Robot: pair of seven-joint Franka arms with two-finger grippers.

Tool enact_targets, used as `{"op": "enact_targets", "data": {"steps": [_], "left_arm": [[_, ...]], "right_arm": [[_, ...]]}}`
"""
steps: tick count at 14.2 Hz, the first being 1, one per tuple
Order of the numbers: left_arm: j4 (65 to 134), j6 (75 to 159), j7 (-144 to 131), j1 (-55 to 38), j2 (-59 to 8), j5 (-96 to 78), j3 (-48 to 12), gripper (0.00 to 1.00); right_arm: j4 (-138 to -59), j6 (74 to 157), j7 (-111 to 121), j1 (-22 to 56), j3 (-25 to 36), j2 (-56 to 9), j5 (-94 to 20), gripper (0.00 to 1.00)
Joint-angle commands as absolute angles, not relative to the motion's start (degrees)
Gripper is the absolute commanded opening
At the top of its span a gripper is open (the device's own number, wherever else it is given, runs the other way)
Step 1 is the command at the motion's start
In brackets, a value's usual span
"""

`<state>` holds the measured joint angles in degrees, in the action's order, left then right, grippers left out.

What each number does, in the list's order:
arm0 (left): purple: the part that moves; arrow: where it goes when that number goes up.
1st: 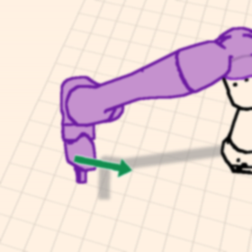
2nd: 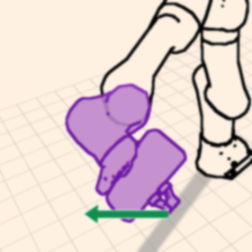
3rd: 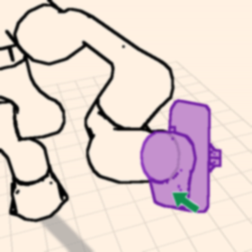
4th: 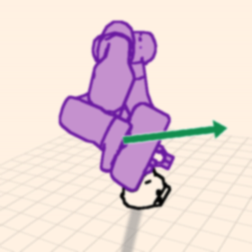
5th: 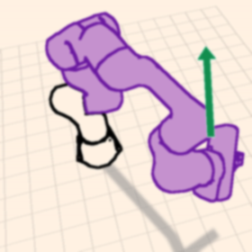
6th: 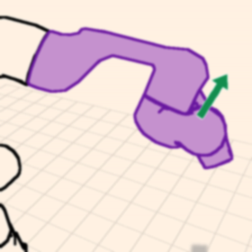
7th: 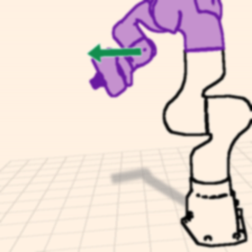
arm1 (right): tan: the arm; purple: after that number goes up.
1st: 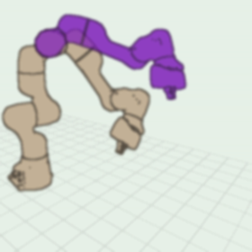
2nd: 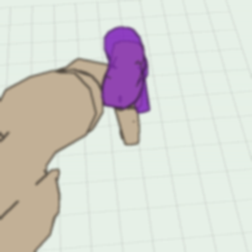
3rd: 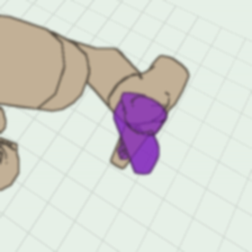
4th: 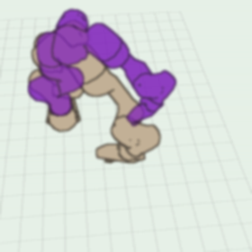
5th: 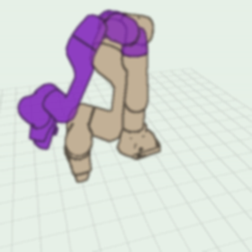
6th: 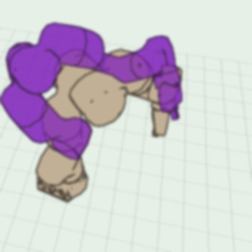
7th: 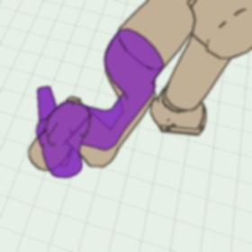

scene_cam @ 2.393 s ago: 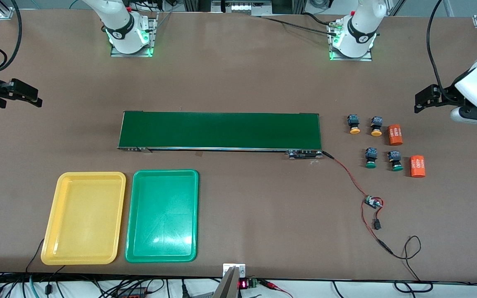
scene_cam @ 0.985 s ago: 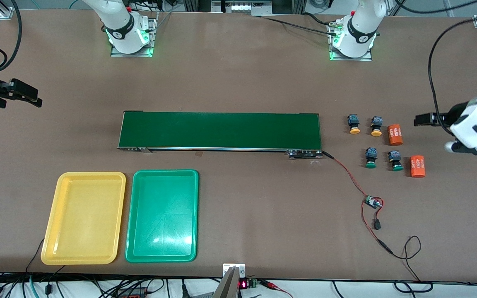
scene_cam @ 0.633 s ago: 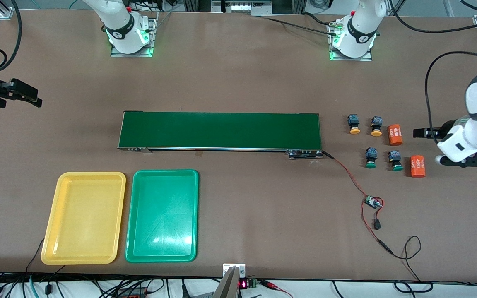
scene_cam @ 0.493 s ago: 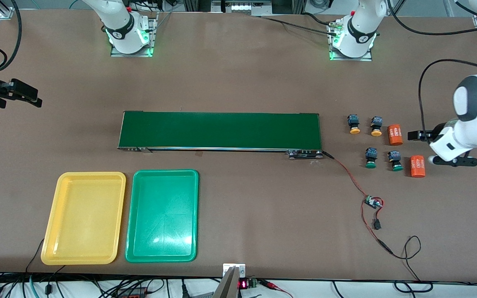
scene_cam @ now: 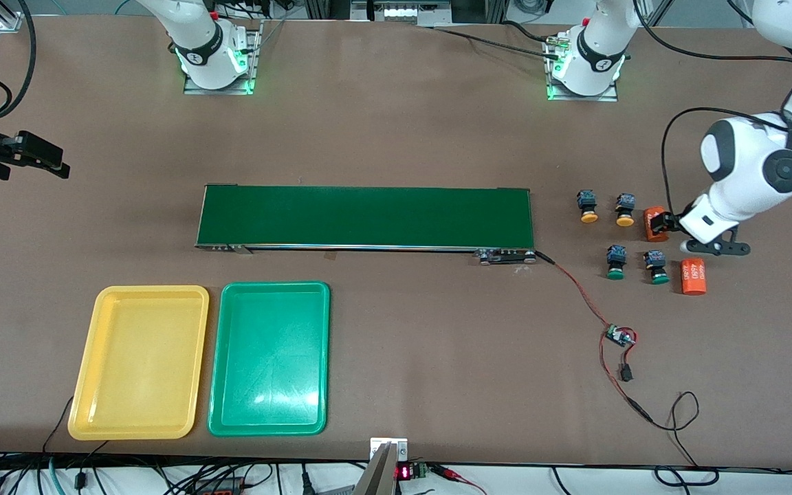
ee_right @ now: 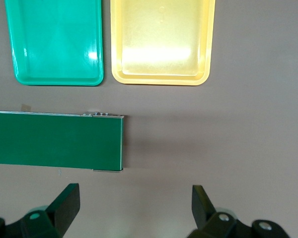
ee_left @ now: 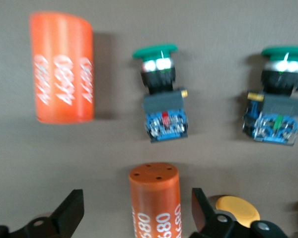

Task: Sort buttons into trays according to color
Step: 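Grasp the orange cylinder with the left gripper and place it on the belt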

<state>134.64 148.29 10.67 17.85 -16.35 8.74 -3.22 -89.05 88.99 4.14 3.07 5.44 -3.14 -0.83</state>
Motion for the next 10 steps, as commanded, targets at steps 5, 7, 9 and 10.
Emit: {"op": "enact_targets", "data": {"steps": [5,7,9,10], "left_arm": [[135.4,150.3,12.3,19.9,-19.2,9.7,-4.0,0.43],[135.3,148.9,12.3,19.9,-18.6,9.8,-4.3,0.31],[134.0,140.5,12.3,19.6,-15.1,9.8,-5.8,0.21],[132.6,135.2,12.3,19.6,-12.9,9.8,-7.8,0.2]], "right_arm": [[-89.2,89.1,3.1,3.1,5.3,-2.5,0.1,1.0],[-89.2,89.1,3.1,3.1,5.3,-2.5,0.1,1.0],[-89.2,89.2,3.1,3.1,5.2,-2.5,0.1,1.0],[-89.2,89.2,3.1,3.1,5.3,-2.5,0.1,1.0]]}}
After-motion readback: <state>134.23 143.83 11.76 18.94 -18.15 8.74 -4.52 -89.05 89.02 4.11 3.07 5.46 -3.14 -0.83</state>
